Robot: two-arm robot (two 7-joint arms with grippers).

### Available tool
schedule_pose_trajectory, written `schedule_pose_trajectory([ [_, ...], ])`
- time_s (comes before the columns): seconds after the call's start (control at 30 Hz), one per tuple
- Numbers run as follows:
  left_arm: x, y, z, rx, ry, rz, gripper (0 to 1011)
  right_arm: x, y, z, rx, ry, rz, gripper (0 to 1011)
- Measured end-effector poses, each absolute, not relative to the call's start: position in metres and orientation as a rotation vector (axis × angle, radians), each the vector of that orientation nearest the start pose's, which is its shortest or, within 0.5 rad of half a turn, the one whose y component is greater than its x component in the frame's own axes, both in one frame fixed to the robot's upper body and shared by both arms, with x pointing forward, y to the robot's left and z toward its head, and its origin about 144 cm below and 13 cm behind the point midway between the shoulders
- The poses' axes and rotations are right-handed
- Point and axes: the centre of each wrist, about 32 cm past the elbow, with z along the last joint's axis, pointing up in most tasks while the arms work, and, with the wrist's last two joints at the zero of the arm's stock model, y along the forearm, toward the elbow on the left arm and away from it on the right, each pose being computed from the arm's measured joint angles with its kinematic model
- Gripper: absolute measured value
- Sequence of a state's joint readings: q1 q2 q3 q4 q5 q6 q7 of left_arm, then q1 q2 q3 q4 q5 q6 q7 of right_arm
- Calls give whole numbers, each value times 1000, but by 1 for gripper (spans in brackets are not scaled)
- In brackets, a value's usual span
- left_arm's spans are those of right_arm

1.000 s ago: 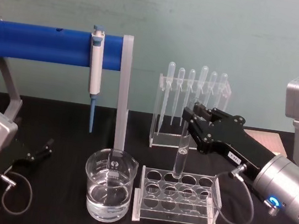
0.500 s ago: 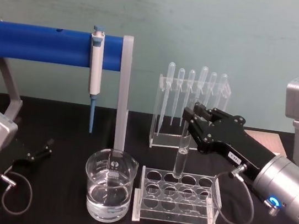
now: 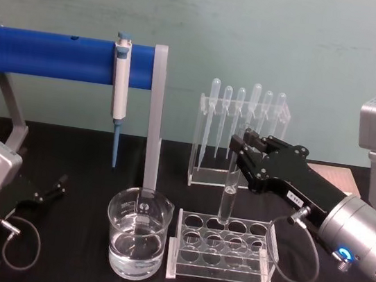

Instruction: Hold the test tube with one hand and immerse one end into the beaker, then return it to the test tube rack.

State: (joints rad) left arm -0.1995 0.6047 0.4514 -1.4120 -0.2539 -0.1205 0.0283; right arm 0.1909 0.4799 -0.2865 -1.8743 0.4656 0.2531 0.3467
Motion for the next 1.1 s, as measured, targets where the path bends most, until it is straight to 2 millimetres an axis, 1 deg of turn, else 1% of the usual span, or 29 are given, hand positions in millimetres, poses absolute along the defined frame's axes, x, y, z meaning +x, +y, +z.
schedule_pose_trajectory([
  [1.1,489,310,1140,305,-285,1248,1000,472,-241,1280,-3,-99,-829,226],
])
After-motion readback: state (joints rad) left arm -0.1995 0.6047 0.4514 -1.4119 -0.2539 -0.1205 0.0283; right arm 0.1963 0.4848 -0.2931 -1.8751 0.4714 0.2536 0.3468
